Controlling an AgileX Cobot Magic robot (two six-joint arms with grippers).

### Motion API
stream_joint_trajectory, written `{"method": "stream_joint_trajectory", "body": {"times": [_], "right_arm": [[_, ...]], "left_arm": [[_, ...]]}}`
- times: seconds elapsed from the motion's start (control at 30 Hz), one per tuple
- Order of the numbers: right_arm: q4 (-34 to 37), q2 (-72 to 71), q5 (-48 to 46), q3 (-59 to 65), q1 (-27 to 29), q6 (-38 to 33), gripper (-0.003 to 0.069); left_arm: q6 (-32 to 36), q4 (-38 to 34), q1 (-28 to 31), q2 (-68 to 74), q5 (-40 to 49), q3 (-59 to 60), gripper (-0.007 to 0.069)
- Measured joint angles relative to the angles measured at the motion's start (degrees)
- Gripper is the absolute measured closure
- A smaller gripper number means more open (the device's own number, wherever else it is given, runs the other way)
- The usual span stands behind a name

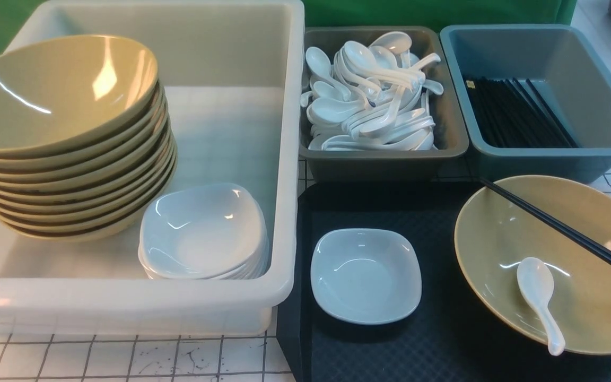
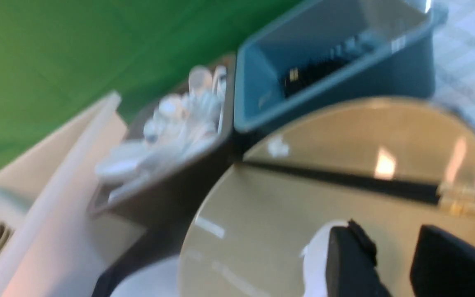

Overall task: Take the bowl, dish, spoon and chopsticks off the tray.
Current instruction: Use the right arm to grab the chopsticks

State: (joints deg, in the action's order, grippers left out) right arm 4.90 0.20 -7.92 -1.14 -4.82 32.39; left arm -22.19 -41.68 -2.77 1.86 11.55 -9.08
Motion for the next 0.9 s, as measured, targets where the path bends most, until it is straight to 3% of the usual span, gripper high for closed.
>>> {"method": "stream_joint_trajectory", "body": {"times": [0.07,0.2,0.4,0.47,0.57,0.73,0.9], "right_arm": [[0.0,1.77,-3.0,-2.69,-1.67,-0.91,0.0444],[0.0,11.63,-15.16,-15.76,-9.95,-9.23,0.0501],[-0.16,30.36,-35.38,-32.93,-21.05,-26.22,0.053],[-0.37,34.27,-37.7,-35.03,-21.94,-28.41,0.053],[-0.66,44.48,-41.5,-41.15,-22.85,-33.35,0.053],[-0.91,56.88,-45.56,-48.42,-22.95,-41.25,0.053],[-0.86,65.41,-52.5,-57.03,-18.55,-49.05,0.0529]], "left_arm": [[2.94,1.86,-0.23,2.36,3.91,-3.27,0.0626],[14.04,4.96,-0.52,14.2,17.87,-14.23,0.0626],[26.91,3.87,-2.65,29.66,33.64,-24.88,0.0626],[28.53,3.62,-3.94,31.78,35.51,-26.33,0.0626],[32.9,3.57,-10.37,37.82,39.52,-30.13,0.0626],[37.11,3.62,-18.11,43.42,39.62,-33.48,0.0626],[40.04,3.62,-24.65,47.39,38.39,-36.66,0.0626]]}}
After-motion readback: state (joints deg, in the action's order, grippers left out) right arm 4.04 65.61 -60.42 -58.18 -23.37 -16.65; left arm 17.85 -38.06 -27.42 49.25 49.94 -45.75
